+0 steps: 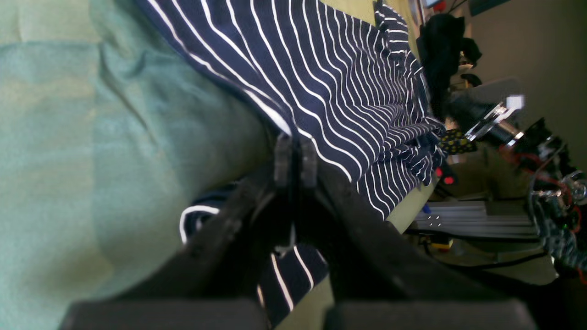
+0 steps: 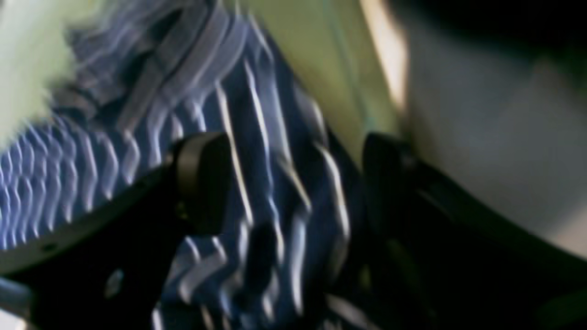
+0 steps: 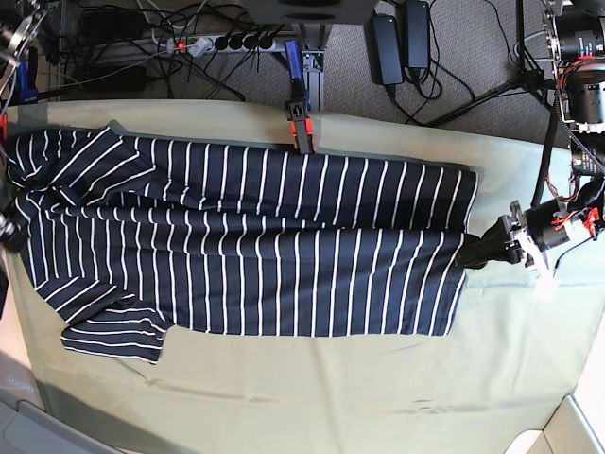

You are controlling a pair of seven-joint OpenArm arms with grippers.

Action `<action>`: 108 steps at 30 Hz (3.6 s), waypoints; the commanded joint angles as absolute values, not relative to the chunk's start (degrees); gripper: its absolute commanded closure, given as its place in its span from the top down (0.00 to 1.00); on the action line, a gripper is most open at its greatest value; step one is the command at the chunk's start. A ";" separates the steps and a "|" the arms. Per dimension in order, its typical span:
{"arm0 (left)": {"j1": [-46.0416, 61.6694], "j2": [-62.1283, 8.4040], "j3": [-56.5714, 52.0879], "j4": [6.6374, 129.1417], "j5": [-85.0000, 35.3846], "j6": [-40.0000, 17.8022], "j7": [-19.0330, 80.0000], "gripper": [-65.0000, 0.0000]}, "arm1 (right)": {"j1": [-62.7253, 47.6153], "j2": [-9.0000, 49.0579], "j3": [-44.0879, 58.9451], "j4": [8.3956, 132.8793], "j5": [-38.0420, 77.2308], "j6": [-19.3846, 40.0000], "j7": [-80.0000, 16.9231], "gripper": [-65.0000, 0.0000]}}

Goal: Fold the T-shirt properly

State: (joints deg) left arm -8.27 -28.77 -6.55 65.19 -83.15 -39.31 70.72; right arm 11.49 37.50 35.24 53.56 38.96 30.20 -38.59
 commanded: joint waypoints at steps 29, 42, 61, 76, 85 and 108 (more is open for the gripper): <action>-9.34 -30.65 -6.87 66.11 -85.00 -40.00 72.55 0.00 | 29.98 36.38 24.86 29.63 21.80 27.92 -23.79 0.67; -9.34 -30.65 -6.87 66.11 -85.00 -40.00 71.83 0.00 | 29.98 30.39 24.67 32.08 22.13 28.73 -24.29 0.67; -9.37 -30.50 -6.87 66.11 -85.00 -40.00 68.42 0.33 | 29.95 30.46 24.67 36.23 19.90 28.71 -24.23 0.00; -13.78 -29.78 -6.72 65.91 -60.20 -40.00 40.23 0.56 | 29.76 30.46 24.67 36.23 19.90 28.73 -24.25 0.00; -18.22 -25.43 -6.66 59.68 -55.18 -40.00 38.98 0.56 | 29.65 30.46 24.67 36.23 19.90 28.73 -25.76 0.00; -19.53 -17.50 -6.66 50.13 -49.87 -40.00 37.89 0.56 | 29.65 30.46 24.67 36.23 21.69 28.73 -27.00 0.00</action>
State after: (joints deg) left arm -18.06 -16.95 -6.48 49.45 -49.34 -39.29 38.48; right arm 28.38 29.19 24.60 35.05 20.75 30.39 -27.90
